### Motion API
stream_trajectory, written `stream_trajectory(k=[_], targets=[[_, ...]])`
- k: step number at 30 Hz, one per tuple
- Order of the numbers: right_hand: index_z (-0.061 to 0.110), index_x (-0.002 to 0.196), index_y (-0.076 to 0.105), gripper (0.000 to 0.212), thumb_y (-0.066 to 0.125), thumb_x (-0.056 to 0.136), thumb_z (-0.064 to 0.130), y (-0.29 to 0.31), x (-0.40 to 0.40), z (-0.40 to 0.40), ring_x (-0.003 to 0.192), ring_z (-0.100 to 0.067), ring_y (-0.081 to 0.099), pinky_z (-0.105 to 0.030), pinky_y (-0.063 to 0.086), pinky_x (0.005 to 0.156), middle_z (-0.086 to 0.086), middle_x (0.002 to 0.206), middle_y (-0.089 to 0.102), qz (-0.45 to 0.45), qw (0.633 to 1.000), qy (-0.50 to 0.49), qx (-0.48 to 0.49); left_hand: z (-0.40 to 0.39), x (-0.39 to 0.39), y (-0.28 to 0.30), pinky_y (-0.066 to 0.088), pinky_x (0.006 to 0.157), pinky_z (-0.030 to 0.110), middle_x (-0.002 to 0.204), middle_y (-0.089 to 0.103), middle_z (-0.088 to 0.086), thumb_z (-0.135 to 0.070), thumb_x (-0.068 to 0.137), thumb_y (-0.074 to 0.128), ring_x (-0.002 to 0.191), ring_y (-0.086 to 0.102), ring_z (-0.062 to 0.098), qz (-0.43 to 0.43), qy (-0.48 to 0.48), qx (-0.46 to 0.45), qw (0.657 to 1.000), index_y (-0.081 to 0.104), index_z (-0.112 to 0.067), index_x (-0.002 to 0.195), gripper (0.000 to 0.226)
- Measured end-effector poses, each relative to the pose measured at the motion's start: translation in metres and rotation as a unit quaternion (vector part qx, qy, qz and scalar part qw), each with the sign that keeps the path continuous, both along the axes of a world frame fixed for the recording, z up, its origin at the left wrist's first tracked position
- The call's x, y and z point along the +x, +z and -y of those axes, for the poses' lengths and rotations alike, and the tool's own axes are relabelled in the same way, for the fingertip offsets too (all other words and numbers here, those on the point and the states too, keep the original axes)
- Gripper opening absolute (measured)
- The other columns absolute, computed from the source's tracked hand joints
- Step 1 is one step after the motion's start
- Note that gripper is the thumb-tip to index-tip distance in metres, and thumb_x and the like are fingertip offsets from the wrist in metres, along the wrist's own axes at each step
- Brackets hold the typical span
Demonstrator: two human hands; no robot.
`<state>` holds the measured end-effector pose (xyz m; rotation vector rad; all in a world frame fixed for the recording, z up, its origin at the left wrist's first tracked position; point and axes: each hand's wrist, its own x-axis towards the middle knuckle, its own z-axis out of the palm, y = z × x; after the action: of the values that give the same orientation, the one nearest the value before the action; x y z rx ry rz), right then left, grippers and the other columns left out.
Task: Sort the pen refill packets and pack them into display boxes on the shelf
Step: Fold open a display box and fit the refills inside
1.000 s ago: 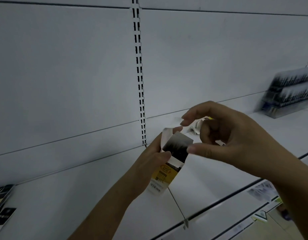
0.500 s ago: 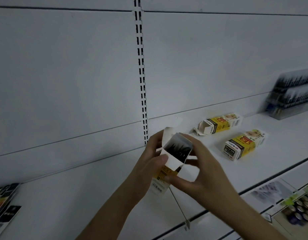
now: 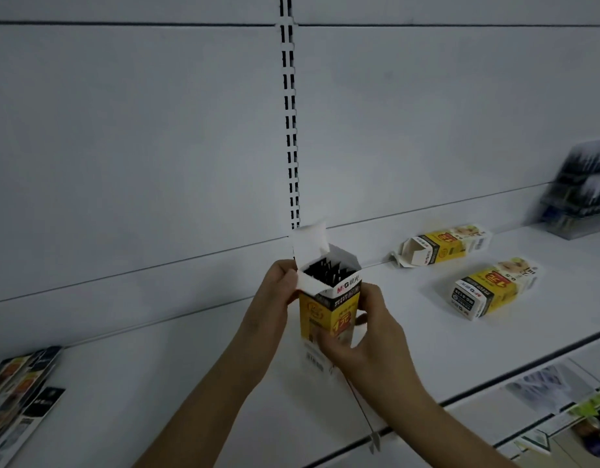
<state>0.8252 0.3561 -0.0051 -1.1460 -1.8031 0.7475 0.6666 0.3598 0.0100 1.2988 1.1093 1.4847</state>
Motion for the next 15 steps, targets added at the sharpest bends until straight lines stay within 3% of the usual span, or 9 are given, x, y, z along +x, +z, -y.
stream_trajectory(k=[2,3,4,5,7,8,11,15], targets=[[0.042,0.114,0.041,0.052,0.076,0.076,0.039,-0.002,0.001,-0.006,0.099,0.014,0.055,-0.001,0.044,0.076,0.027,0.106,0.059,-0.024,0.999,-0.017,0.021,0.001,-0.019,-0.013,0.046,0.097,0.037,0.108,0.069,-0.011,-0.066,0.083,0.043,0.105,0.063,0.009,-0.089,0.021,0.000,0.996,0.065,-0.035,0.105,0.044],[0.041,0.115,0.042,0.052,0.076,0.077,0.036,0.000,0.004,-0.012,0.099,0.015,0.055,0.000,0.043,0.077,0.028,0.106,0.060,-0.029,0.999,-0.016,0.033,0.005,-0.032,-0.022,0.045,0.100,0.034,0.113,0.066,-0.015,-0.073,0.082,0.039,0.109,0.060,0.003,-0.177,0.028,-0.010,0.984,0.062,-0.041,0.111,0.049],[0.041,0.117,0.043,0.050,0.076,0.079,0.034,0.003,0.008,-0.018,0.099,0.015,0.056,0.000,0.043,0.078,0.028,0.106,0.061,-0.024,0.999,-0.013,0.047,0.012,-0.049,-0.035,0.041,0.103,0.031,0.120,0.060,-0.020,-0.078,0.081,0.034,0.115,0.054,-0.001,-0.302,0.038,-0.026,0.952,0.055,-0.043,0.120,0.057],[0.041,0.119,0.045,0.049,0.075,0.081,0.034,0.008,0.012,-0.025,0.099,0.013,0.057,-0.003,0.044,0.079,0.026,0.106,0.062,-0.010,0.998,-0.011,0.064,0.018,-0.068,-0.049,0.037,0.107,0.028,0.130,0.052,-0.020,-0.081,0.080,0.028,0.122,0.047,-0.001,-0.441,0.058,-0.036,0.895,0.049,-0.041,0.130,0.067],[0.038,0.129,0.046,0.051,0.070,0.084,0.039,0.015,0.019,-0.040,0.096,0.003,0.058,-0.015,0.048,0.080,0.020,0.105,0.063,0.051,0.994,-0.010,0.099,0.028,-0.100,-0.077,0.027,0.112,0.031,0.144,0.041,-0.011,-0.087,0.076,0.012,0.134,0.036,0.009,-0.598,0.098,-0.066,0.793,0.041,-0.030,0.143,0.092],[0.037,0.137,0.042,0.057,0.066,0.086,0.043,0.019,0.021,-0.048,0.094,-0.002,0.057,-0.022,0.050,0.079,0.016,0.102,0.062,0.094,0.989,-0.013,0.114,0.030,-0.108,-0.087,0.024,0.113,0.034,0.147,0.039,-0.007,-0.087,0.076,0.009,0.137,0.033,0.014,-0.616,0.115,-0.086,0.775,0.041,-0.028,0.145,0.096],[0.033,0.151,0.023,0.075,0.059,0.087,0.052,0.027,0.025,-0.075,0.091,-0.014,0.053,-0.030,0.046,0.076,0.006,0.099,0.058,0.239,0.964,-0.027,0.110,0.026,-0.110,-0.101,0.023,0.112,0.038,0.147,0.041,-0.003,-0.072,0.082,0.016,0.137,0.033,0.018,-0.617,0.141,-0.100,0.768,0.044,-0.026,0.144,0.082],[0.027,0.151,0.024,0.080,0.058,0.086,0.058,0.025,0.027,-0.100,0.095,-0.015,0.052,-0.030,0.045,0.077,0.000,0.106,0.060,0.423,0.904,0.017,0.062,0.029,-0.104,-0.098,0.026,0.110,0.039,0.144,0.046,-0.002,-0.066,0.084,0.022,0.133,0.038,0.019,-0.613,0.160,-0.084,0.769,0.050,-0.025,0.140,0.075]])
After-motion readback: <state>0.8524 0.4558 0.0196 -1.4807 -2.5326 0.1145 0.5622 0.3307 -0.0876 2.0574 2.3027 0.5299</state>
